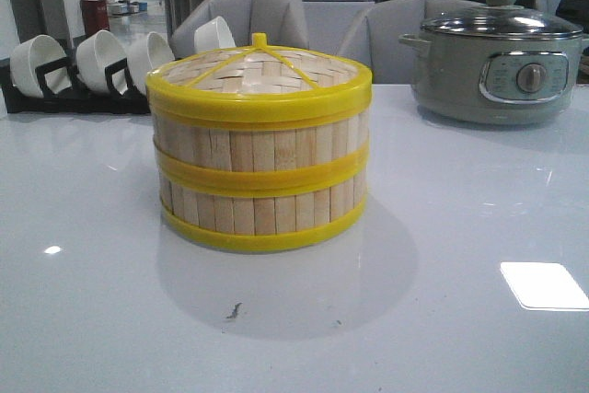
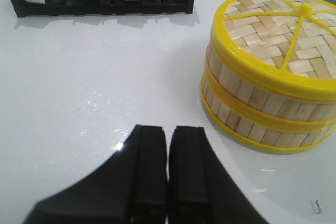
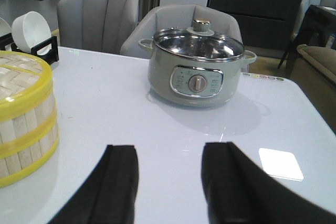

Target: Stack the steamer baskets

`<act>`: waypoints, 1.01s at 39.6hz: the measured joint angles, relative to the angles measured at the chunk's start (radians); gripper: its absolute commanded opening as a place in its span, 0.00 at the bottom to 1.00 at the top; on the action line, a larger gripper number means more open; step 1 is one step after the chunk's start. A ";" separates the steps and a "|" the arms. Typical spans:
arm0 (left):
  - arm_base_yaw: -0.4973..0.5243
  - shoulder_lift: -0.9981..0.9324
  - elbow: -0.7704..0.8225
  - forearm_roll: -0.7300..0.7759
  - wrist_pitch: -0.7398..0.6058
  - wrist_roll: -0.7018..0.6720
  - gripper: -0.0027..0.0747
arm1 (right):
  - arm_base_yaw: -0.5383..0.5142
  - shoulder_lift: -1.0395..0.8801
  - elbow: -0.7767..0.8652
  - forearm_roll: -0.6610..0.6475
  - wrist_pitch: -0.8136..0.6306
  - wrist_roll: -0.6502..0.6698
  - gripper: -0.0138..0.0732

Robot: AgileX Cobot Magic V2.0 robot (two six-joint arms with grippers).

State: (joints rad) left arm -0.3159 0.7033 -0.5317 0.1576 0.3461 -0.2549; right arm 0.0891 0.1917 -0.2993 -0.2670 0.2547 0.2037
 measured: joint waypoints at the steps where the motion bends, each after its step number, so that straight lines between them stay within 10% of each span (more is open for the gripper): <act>1: 0.000 0.000 0.000 0.000 0.000 0.000 0.16 | -0.004 -0.010 0.007 0.000 0.000 0.000 0.55; 7: 0.000 0.000 0.000 0.000 0.000 0.000 0.16 | -0.016 -0.051 0.034 0.000 0.000 0.000 0.18; 40: 0.000 0.000 0.000 0.000 0.000 0.000 0.16 | -0.017 -0.053 0.038 0.000 0.002 0.000 0.22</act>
State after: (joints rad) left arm -0.3159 0.7033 -0.5317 0.1576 0.3461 -0.2549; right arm 0.0721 0.1384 -0.2613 -0.2670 0.2564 0.2037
